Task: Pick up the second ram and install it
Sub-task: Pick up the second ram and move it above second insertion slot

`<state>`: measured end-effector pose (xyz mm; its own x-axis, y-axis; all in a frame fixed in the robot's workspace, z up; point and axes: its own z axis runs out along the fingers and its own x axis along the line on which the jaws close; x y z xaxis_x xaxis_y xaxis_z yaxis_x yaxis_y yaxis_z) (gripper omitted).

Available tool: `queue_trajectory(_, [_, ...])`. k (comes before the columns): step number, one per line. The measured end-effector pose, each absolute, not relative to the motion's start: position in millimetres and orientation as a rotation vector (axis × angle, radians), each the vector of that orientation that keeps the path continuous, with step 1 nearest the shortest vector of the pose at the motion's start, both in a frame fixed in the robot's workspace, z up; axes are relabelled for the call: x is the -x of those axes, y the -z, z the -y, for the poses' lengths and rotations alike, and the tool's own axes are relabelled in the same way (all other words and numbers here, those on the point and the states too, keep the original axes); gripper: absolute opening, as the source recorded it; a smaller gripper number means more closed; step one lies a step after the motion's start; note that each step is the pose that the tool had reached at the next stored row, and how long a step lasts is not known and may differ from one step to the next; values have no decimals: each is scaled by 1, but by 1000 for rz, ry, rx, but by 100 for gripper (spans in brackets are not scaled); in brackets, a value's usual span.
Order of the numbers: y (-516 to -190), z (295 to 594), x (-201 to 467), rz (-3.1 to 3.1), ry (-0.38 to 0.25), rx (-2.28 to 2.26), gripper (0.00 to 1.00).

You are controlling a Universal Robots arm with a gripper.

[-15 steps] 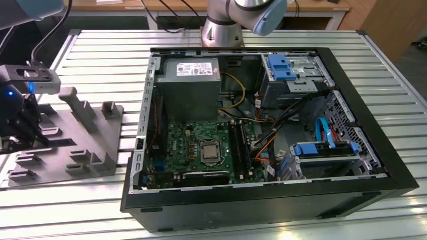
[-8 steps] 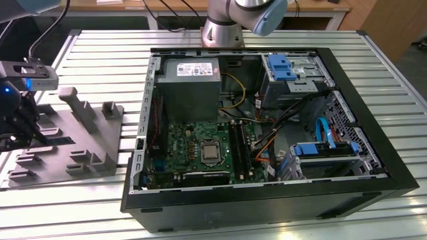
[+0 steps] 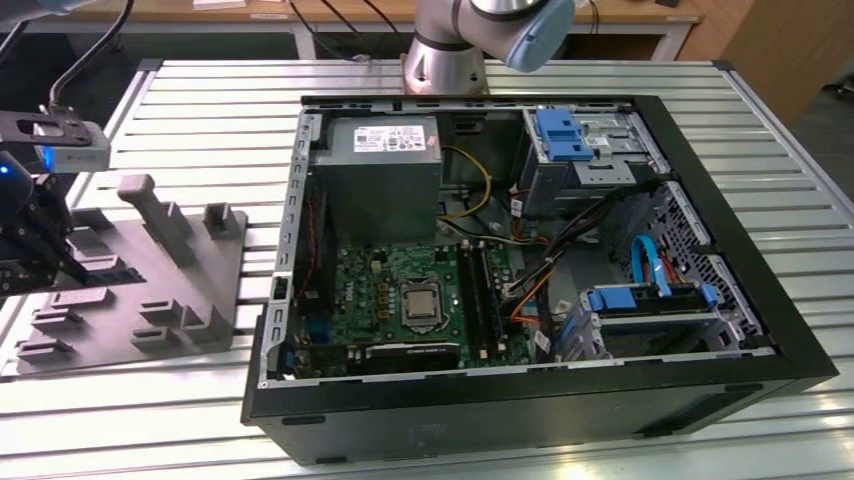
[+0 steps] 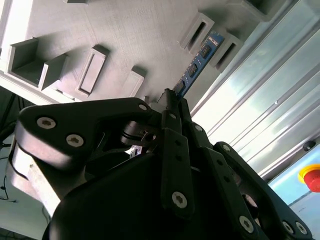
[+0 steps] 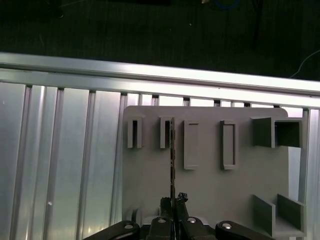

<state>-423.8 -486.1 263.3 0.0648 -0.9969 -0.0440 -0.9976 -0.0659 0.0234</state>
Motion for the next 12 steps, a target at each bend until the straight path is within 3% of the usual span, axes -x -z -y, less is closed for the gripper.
queue_trajectory(12, [-280,486,424,-2138,-75,2283,14])
